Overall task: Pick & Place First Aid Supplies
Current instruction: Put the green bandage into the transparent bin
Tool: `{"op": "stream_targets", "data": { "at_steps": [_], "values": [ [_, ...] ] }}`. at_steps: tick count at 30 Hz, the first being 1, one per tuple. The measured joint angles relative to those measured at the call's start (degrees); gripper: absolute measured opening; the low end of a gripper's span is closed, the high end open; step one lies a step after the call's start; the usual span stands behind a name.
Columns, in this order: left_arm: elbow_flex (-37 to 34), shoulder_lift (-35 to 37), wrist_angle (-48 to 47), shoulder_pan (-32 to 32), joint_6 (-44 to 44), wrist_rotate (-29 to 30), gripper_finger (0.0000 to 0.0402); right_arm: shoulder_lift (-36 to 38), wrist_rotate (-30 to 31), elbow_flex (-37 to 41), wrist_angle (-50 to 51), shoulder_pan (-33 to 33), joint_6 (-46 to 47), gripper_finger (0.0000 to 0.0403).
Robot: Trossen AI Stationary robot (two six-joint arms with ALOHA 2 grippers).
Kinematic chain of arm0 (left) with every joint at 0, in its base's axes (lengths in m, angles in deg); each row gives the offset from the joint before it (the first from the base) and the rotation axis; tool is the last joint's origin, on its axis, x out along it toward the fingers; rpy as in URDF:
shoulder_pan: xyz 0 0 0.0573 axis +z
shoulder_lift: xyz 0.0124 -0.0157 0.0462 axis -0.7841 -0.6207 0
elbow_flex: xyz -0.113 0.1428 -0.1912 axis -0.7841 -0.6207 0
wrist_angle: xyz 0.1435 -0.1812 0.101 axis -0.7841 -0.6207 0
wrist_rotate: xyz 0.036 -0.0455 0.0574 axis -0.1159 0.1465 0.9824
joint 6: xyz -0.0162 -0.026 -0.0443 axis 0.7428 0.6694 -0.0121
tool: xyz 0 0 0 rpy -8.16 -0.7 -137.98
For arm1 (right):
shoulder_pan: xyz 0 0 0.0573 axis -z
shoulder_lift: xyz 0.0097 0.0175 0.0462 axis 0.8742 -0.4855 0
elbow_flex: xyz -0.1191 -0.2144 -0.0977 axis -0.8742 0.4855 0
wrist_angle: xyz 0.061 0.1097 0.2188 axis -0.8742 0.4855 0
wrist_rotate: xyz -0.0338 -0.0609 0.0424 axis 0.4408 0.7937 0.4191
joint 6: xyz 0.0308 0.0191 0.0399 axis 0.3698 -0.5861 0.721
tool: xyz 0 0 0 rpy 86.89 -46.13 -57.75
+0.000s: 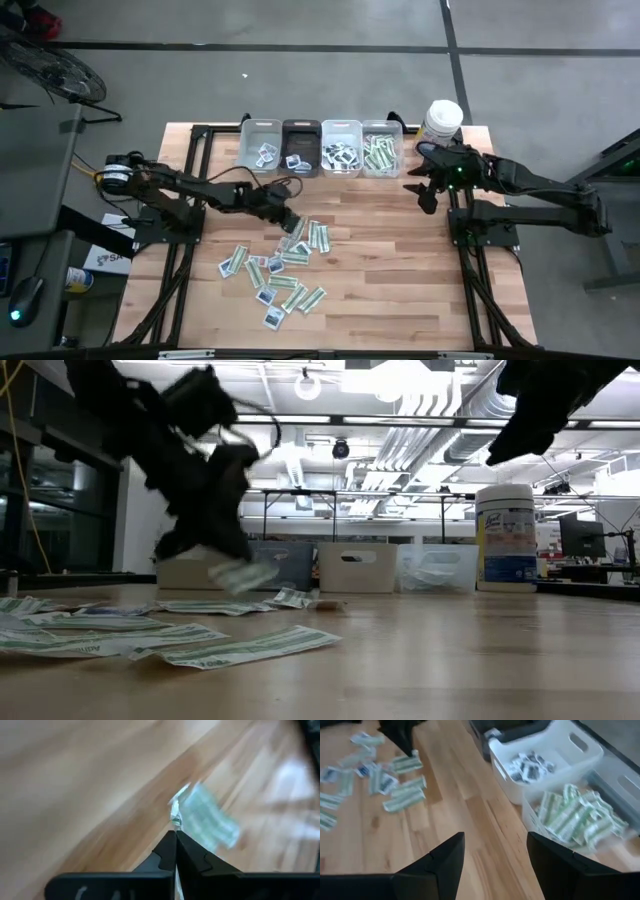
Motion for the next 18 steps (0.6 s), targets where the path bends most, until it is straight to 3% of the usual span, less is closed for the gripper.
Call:
{"op": "stream_targets", "data": {
  "at_steps": [6,18],
  "values": [
    [4.46,4.26,0.36,-0.04,-5.9,7.73,0.0,-0.63,-2.25,-0.02,-5.82,-0.01,1.21,0.0209],
    [19.59,5.07,4.34,0.03,-32.78,22.84,0.0,-8.81,-12.97,-0.02,-25.22,-0.17,5.94,0.0209]
  ]
}}
